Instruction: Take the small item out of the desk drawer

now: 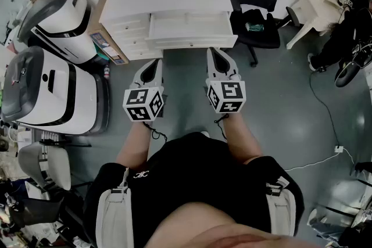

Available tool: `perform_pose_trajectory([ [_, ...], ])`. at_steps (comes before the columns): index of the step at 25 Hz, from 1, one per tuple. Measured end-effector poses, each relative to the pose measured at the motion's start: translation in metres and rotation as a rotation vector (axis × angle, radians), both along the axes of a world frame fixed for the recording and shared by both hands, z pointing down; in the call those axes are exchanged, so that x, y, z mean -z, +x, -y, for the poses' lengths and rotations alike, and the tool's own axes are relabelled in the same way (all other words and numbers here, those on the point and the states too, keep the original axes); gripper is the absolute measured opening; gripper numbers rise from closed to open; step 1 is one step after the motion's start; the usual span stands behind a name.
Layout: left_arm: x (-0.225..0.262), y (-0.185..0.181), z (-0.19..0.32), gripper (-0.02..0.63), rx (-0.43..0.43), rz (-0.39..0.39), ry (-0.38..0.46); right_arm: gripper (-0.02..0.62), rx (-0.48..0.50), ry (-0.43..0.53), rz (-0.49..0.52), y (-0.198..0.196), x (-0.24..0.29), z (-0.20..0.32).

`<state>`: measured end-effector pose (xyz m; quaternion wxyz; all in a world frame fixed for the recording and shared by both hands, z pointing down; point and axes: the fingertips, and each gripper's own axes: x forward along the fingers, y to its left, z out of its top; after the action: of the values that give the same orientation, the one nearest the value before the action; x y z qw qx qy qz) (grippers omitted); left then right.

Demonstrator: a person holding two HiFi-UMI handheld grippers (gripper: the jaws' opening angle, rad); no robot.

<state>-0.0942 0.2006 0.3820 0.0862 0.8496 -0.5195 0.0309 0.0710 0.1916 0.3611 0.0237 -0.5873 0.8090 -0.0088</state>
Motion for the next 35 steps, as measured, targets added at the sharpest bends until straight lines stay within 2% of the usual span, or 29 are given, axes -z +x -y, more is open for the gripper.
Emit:
perform_pose_trajectory([
  [12, 0.003, 0.01, -0.01, 0.014, 0.029, 0.019, 0.002, -0.003, 0.001, 0.004, 0.012, 0.017, 0.0, -0.005],
  [27, 0.002, 0.082, -0.001, 0.014, 0.054, 0.049, 0.033, -0.003, 0.023, 0.01, 0.025, 0.087, -0.008, 0.012],
  [35, -0.001, 0.098, 0.016, 0.014, 0.058, 0.055, 0.045, -0.003, 0.038, 0.02, 0.024, 0.099, -0.009, 0.034],
])
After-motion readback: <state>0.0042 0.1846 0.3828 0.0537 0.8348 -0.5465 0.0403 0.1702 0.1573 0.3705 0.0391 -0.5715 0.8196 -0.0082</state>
